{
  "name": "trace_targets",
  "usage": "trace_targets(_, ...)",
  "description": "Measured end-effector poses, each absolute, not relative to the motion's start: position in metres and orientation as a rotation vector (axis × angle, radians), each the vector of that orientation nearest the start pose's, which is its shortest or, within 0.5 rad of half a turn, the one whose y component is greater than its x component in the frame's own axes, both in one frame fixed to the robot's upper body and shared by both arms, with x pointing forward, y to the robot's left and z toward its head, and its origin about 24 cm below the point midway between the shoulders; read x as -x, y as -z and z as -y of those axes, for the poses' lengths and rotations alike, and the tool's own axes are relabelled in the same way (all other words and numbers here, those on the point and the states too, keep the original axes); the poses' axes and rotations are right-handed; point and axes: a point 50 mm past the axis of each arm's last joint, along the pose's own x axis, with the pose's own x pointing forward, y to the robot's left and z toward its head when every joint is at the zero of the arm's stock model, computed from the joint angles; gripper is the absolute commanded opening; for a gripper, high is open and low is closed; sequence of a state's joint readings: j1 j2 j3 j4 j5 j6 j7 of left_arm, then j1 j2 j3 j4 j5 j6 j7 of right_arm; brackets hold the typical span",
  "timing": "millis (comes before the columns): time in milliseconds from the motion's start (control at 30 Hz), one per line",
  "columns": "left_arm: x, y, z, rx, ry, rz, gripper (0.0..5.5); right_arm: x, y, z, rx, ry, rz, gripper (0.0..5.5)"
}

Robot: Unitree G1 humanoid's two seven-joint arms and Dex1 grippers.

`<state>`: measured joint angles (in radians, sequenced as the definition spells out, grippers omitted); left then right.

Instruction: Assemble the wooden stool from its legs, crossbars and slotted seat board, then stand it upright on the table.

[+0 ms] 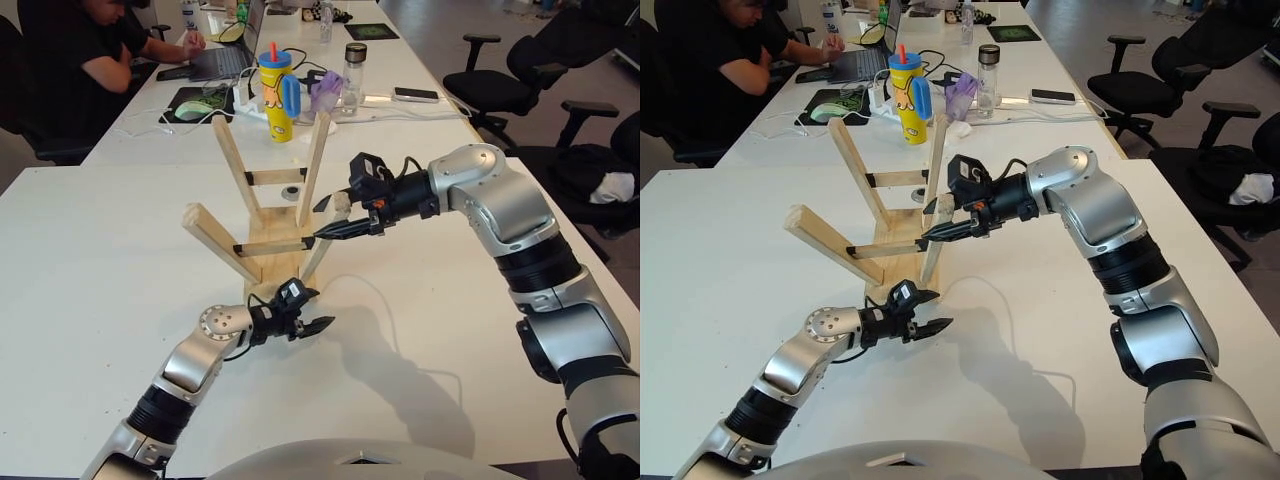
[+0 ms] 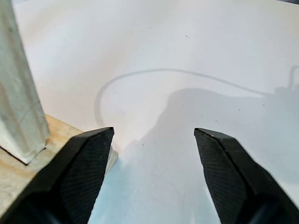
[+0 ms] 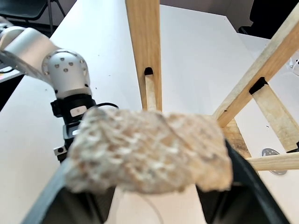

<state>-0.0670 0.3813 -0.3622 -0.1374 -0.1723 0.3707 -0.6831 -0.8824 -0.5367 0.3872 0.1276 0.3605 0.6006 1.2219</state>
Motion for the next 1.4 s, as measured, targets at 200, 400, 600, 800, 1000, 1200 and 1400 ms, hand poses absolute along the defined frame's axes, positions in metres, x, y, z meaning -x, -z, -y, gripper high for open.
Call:
trace_targets(200, -0.216, -0.093, -0.108, -0.282, 0.833, 0.074, 3.19, -0.324, -0.193, 0.093, 0.355, -1.459, -0.287, 2.03)
trace_targets(400, -0.193, -0.192, -0.146, -0.782, 0.331, 0.707, 3.19, -0.326, -0.192, 0.095, 0.34, -1.418, -0.318, 2.03)
trace_targets(600, -0.241, -0.24, -0.129, -1.075, 0.159, 0.76, 3.19, -0.325, -0.192, 0.094, 0.34, -1.411, -0.319, 2.03)
trace_targets(800, -0.266, -0.132, -0.117, -1.421, 0.459, 0.189, 3.19, -0.326, -0.193, 0.087, 0.348, -1.422, -0.306, 2.03)
trace_targets(1000, -0.269, -0.128, -0.115, -1.264, 0.382, 0.184, 3.19, -0.329, -0.186, 0.087, 0.345, -1.4, -0.333, 2.03)
trace_targets(1200, -0.274, -0.191, -0.125, -0.951, 0.168, 0.42, 3.19, -0.331, -0.187, 0.084, 0.344, -1.394, -0.289, 2.03)
trace_targets(1400, -0.275, -0.217, -0.15, -0.755, 0.026, 0.495, 3.19, -0.333, -0.181, 0.087, 0.257, -1.322, -0.059, 2.47)
